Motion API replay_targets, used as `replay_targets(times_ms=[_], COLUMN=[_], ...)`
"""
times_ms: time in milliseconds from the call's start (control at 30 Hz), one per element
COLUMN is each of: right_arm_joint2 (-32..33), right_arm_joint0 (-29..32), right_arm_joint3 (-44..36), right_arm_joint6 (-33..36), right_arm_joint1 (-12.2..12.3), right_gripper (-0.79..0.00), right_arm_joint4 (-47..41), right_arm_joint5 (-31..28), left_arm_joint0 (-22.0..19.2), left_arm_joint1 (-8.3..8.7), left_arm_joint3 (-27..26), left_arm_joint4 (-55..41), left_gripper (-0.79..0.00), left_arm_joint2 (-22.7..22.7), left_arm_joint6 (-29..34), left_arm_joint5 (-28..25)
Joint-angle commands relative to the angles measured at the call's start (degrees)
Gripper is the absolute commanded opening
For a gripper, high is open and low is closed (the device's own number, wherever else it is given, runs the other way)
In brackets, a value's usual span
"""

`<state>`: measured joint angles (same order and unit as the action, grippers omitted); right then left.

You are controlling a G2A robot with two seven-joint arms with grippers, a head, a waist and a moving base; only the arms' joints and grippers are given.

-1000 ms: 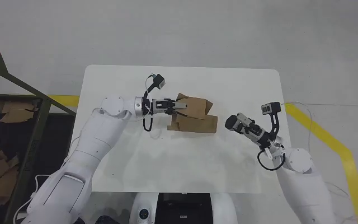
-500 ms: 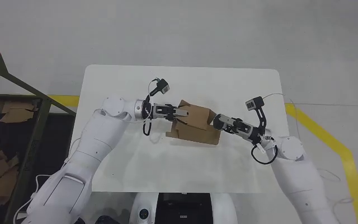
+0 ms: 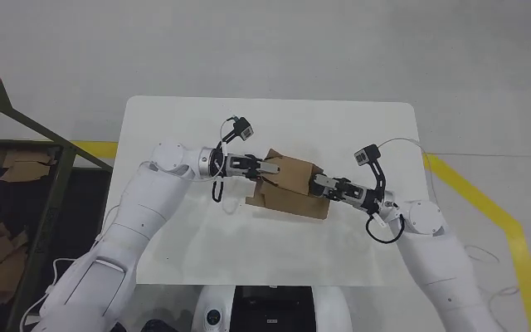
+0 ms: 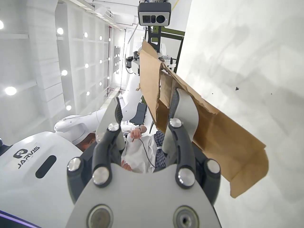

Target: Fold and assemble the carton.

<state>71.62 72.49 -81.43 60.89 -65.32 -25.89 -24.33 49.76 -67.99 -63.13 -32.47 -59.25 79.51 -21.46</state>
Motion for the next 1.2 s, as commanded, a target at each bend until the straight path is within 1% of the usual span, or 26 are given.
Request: replay_targets(times_ms=[0, 200, 400, 533, 633, 667, 800, 833, 867, 1100, 1133, 1167], right_arm_joint2=[-0.4, -1.9, -3.1, -3.6, -3.8, -3.9, -4.1, -4.1, -4.2, -4.8, -4.8, -4.9], right_arm_joint0=[-0.2, -1.0, -1.9, -2.3, -2.5, -2.6, -2.7, -2.7, -2.7, -3.2, -3.2, -3.3], right_arm_joint3=[0.0, 0.4, 1.0, 1.3, 1.5, 1.5, 1.7, 1.7, 1.7, 2.0, 2.0, 2.0], right_arm_joint6=[0.3, 0.6, 1.0, 1.1, 1.2, 1.3, 1.6, 1.6, 1.5, 1.4, 1.3, 1.3], right_arm_joint1=[0.0, -0.2, -0.4, -0.4, -0.4, -0.4, -0.4, -0.4, -0.4, -0.4, -0.4, -0.4], right_gripper=[-0.413, -0.413, -0.443, -0.508, -0.539, -0.563, -0.705, -0.77, -0.785, -0.785, -0.785, -0.785], right_arm_joint4=[0.0, -0.1, -0.5, -0.6, -0.7, -0.8, -0.9, -0.9, -0.8, -0.4, -0.3, -0.2], right_arm_joint5=[0.1, 0.2, 0.2, 0.1, 0.2, 0.1, 0.2, 0.2, 0.3, 0.6, 0.6, 0.7], left_arm_joint0=[-0.1, -0.2, -0.3, -0.4, -0.5, -0.5, -0.6, -0.5, -0.5, -0.5, -0.5, -0.5], left_arm_joint1=[-0.03, -0.14, -0.2, -0.24, -0.27, -0.27, -0.26, -0.26, -0.24, -0.13, -0.11, -0.09], left_arm_joint3=[-0.1, -0.3, -0.3, -0.1, 0.1, 0.2, 0.5, 0.6, 0.7, 0.8, 0.8, 0.8], left_arm_joint4=[0.3, 0.5, 0.6, 0.4, 0.3, 0.3, 0.3, 0.2, 0.3, 0.4, 0.3, 0.1], left_gripper=[-0.785, -0.785, -0.785, -0.785, -0.785, -0.785, -0.785, -0.785, -0.785, -0.785, -0.72, -0.533], left_arm_joint2=[0.2, 0.8, 1.2, 1.4, 1.5, 1.6, 1.6, 1.6, 1.6, 1.5, 1.4, 1.2], left_arm_joint6=[0.0, 0.0, 0.5, 0.7, 0.9, 1.0, 1.1, 1.1, 1.1, 1.3, 1.3, 1.3], left_arm_joint5=[0.1, 0.2, 0.4, 0.6, 0.6, 0.7, 0.7, 0.7, 0.7, 1.0, 1.0, 1.1])
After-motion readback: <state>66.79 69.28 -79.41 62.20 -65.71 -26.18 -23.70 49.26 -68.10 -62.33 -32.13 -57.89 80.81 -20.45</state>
